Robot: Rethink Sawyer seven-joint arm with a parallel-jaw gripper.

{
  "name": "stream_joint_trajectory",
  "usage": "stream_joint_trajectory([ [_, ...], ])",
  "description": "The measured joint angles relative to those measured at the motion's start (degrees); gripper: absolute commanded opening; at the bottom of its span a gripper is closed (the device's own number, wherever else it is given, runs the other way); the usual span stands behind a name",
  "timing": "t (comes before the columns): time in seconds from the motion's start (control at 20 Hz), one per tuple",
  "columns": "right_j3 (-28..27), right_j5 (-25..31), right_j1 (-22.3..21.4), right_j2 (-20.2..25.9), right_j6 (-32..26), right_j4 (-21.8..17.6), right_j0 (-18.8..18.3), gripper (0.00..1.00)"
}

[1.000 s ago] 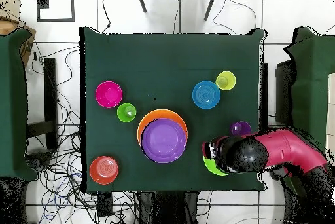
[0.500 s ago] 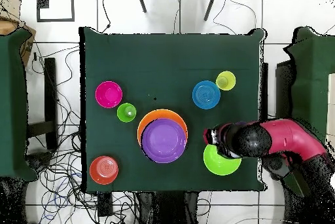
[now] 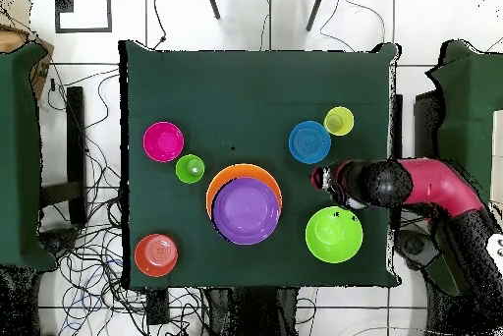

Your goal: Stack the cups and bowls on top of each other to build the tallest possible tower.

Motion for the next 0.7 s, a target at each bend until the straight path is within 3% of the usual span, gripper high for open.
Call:
stream_joint_trajectory([
  [0.35, -6.2, 0.6, 4.9, -1.2, -1.3, -0.5, 2.2, 1.0],
  [0.7, -6.2, 1.7, 4.6, -1.5, -2.3, -0.3, 2.0, 1.0],
])
